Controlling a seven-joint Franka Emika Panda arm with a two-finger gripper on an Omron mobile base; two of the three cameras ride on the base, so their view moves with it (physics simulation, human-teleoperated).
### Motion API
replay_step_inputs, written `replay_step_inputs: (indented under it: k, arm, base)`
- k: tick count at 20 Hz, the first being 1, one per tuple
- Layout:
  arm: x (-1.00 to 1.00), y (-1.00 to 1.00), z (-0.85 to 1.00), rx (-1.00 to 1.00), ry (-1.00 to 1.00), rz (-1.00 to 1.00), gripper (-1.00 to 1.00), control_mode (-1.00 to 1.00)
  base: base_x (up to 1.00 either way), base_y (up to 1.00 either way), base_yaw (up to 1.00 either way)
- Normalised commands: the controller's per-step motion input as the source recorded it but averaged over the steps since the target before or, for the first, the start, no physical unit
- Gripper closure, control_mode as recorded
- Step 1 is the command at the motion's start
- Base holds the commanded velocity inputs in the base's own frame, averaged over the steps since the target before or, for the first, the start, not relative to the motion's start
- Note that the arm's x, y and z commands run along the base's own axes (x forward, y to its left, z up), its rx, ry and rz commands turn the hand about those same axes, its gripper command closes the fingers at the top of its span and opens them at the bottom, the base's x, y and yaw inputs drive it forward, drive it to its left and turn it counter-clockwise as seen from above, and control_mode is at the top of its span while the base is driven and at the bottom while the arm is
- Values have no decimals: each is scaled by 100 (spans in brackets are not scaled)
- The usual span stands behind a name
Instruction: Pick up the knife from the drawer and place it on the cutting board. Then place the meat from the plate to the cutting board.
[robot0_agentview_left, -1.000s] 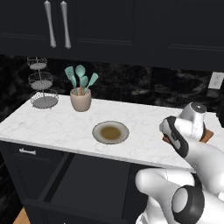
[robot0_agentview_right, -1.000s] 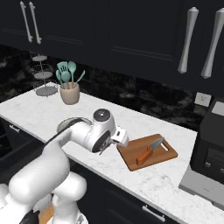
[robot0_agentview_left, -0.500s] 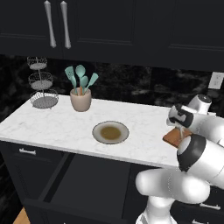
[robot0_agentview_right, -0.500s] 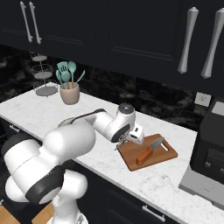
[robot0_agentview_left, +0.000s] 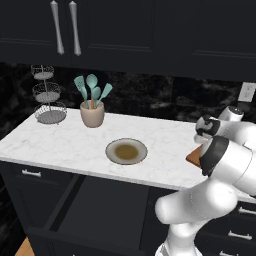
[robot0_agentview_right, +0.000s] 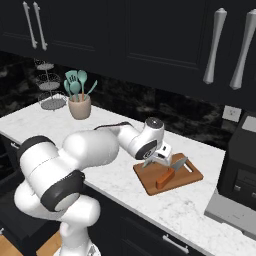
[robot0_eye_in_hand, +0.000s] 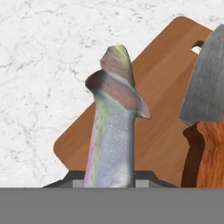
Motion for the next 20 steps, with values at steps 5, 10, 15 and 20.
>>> replay_step_inputs:
  k: [5, 10, 15, 20]
  arm:
    - [11, -11, -27, 0, 4, 0, 100, -100]
    - [33, 0, -27, -1, 8, 0, -100, -100]
    - [20, -20, -5, 0, 3, 0, -100, -100]
    - [5, -24, 10, 0, 0, 0, -100, -100]
  base:
    - [0, 0, 0]
    - [0, 0, 0]
    - [0, 0, 0]
    - [0, 0, 0]
